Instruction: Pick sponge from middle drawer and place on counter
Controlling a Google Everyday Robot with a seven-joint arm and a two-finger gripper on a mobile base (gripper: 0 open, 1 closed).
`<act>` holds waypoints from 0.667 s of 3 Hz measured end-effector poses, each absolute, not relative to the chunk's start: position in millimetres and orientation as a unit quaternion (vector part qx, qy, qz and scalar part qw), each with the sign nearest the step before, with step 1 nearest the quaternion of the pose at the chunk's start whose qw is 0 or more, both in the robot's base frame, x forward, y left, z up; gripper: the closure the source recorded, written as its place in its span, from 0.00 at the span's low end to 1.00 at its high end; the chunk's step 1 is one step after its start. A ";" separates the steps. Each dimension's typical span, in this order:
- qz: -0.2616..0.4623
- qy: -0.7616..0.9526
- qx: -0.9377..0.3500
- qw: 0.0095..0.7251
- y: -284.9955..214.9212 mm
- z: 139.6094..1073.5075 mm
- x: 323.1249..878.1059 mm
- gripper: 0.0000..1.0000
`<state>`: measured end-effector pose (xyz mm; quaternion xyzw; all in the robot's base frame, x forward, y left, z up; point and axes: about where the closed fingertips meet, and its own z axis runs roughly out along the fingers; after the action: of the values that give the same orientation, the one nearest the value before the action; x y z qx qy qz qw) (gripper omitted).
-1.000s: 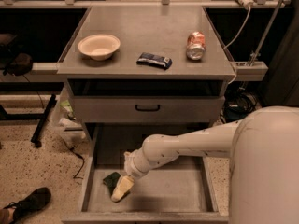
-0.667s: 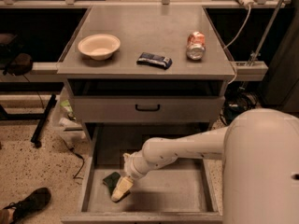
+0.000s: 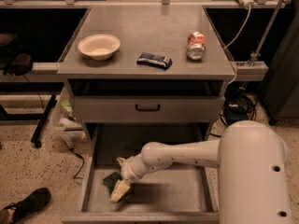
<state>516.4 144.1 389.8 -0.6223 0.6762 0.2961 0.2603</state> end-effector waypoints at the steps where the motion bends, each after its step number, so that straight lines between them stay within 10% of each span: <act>1: 0.315 0.640 -0.643 0.278 159.6 376.1 516.2 0.00; 2: 0.326 0.617 -0.655 0.290 169.7 364.4 517.6 0.00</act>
Offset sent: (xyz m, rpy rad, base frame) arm 0.0059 0.0344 -0.0383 0.1373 -0.0858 0.1619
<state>517.6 169.7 364.4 -0.6548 0.6173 0.3256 0.2901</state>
